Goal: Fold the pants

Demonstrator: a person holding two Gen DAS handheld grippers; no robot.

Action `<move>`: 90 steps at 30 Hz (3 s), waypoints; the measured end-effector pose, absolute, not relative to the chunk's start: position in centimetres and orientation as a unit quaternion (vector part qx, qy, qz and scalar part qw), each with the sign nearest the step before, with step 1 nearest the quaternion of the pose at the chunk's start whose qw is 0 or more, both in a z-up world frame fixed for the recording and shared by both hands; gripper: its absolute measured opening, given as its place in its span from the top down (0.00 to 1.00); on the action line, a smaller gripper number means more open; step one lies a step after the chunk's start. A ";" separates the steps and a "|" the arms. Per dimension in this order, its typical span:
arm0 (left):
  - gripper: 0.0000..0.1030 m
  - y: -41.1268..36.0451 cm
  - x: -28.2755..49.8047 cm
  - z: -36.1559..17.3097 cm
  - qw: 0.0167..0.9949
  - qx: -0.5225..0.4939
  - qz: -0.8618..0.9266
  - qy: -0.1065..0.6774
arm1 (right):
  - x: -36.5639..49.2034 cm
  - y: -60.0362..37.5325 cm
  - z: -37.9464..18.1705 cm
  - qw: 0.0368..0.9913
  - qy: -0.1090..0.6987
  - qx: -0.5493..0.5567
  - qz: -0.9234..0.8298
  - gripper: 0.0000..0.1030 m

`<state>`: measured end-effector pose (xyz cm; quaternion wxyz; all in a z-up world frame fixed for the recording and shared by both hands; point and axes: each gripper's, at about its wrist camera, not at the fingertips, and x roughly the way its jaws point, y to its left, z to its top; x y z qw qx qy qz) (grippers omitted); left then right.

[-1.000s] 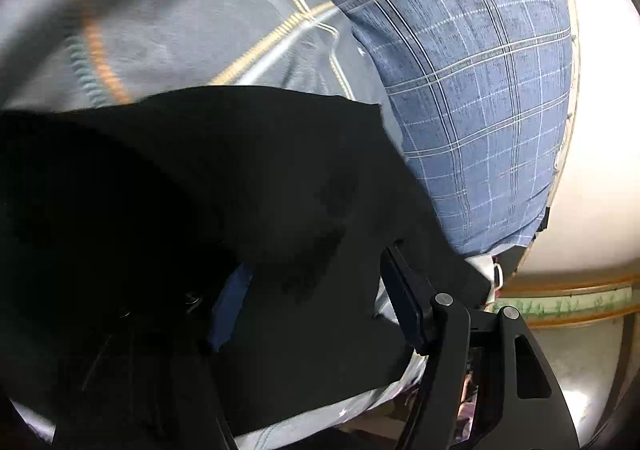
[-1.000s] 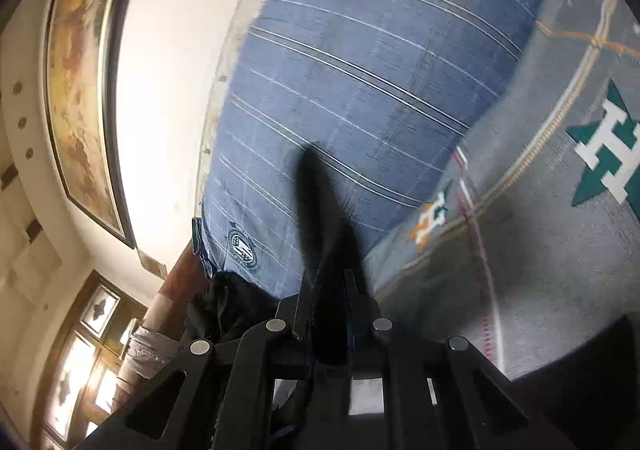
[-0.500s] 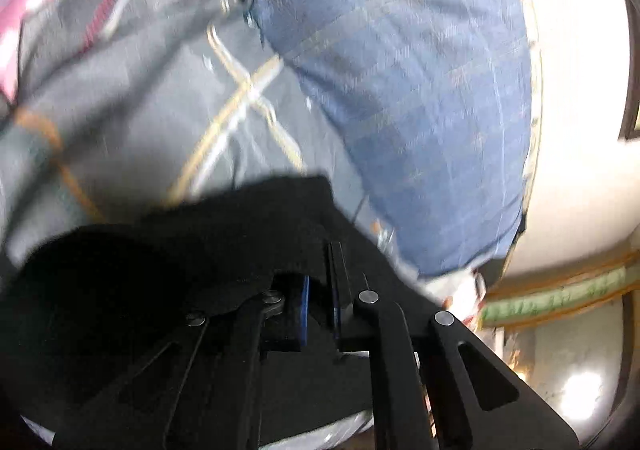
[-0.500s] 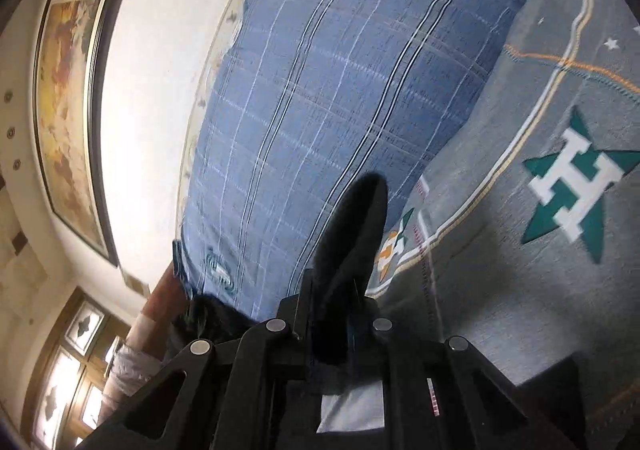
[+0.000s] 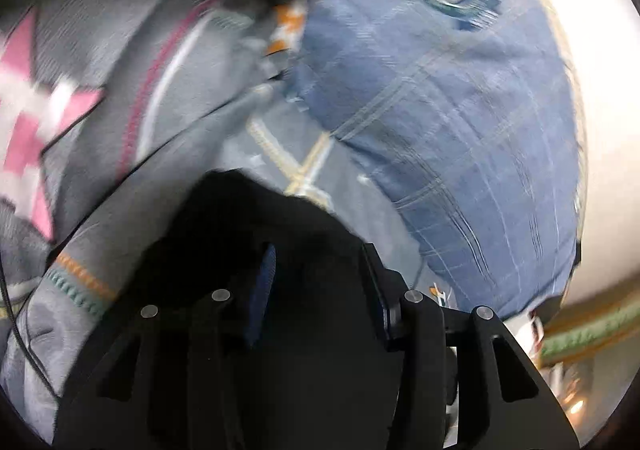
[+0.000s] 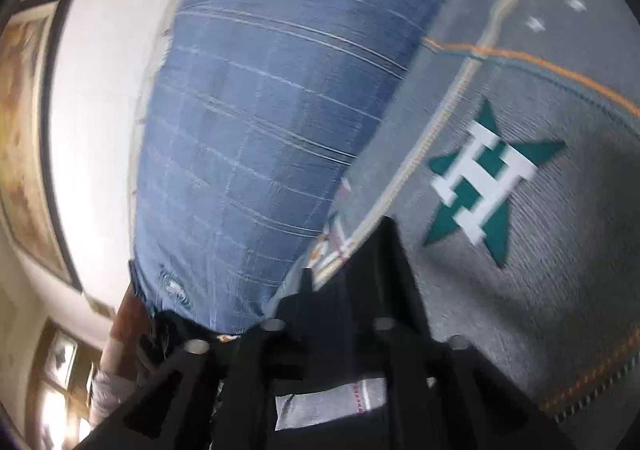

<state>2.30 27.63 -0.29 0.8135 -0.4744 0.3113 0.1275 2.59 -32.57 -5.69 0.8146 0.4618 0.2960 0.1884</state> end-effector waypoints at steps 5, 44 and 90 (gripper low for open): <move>0.53 29.1 3.6 1.4 0.824 -0.468 0.145 0.285 | 2.5 -32.9 -7.6 0.773 0.355 0.500 0.164 0.55; 0.35 18.6 -3.3 -3.7 0.757 -0.554 0.141 0.316 | 3.7 -35.0 -5.4 0.857 0.373 0.349 0.062 0.95; 0.23 18.1 -3.0 -4.6 0.771 -0.552 0.128 0.292 | 2.4 -26.7 -3.4 0.919 0.367 0.101 0.104 0.41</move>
